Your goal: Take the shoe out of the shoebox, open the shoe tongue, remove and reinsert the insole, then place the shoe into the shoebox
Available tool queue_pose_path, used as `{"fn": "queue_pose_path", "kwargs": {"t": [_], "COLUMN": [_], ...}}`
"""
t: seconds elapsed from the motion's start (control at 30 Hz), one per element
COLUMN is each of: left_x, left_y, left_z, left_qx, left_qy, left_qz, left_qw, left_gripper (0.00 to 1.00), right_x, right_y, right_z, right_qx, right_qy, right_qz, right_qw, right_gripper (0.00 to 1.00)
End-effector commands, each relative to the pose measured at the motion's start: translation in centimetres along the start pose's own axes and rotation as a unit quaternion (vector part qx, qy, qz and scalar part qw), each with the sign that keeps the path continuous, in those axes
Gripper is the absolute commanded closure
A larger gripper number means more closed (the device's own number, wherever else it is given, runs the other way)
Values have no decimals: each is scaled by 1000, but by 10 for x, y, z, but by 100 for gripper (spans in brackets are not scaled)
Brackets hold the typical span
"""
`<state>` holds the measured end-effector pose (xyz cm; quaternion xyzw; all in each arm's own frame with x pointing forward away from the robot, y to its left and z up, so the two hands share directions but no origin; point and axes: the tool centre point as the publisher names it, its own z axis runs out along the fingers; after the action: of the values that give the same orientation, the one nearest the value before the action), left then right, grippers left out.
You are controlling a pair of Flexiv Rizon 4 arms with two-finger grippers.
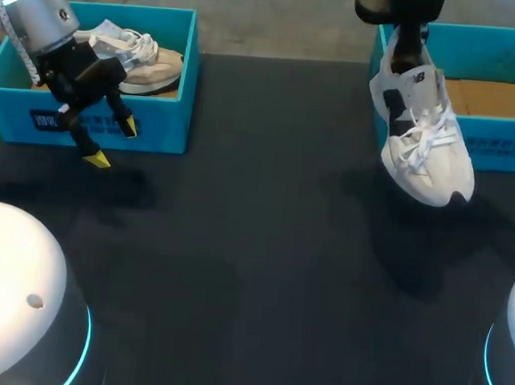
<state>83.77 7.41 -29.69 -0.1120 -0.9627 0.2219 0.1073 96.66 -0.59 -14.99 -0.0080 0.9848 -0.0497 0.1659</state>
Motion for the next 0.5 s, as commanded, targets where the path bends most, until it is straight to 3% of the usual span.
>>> {"fn": "queue_pose_path", "kwargs": {"t": [0.03, 0.13, 0.23, 0.3, 0.33, 0.4, 0.5], "left_x": [0, 0, 0, 0, 0, 0, 0], "left_y": [1, 1, 1, 1, 1, 1, 1], "left_z": [0, 0, 0, 0, 0, 0, 0], "left_qx": [0, 0, 0, 0, 0, 0, 0], "left_qy": [0, 0, 0, 0, 0, 0, 0], "left_qz": [1, 1, 1, 1, 1, 1, 1], "left_qw": [1000, 1000, 1000, 1000, 1000, 1000, 1000], "left_gripper": [0, 0, 0, 0, 0, 0, 0], "right_x": [0, -11, -30, -49, -57, -71, -90], "right_y": [-1, -10, -28, -45, -53, -67, -87], "right_z": [-1, 2, 8, 11, 13, 15, 20], "right_qx": [0, -4, -28, -13, -31, -4, -7], "right_qy": [0, -4, -5, 0, 0, 1, 6], "right_qz": [0, -3, -7, -12, -21, -22, -30], "right_qw": [1000, 1000, 1000, 1000, 999, 1000, 1000], "right_gripper": [100, 100, 100, 100, 100, 100, 100]}}
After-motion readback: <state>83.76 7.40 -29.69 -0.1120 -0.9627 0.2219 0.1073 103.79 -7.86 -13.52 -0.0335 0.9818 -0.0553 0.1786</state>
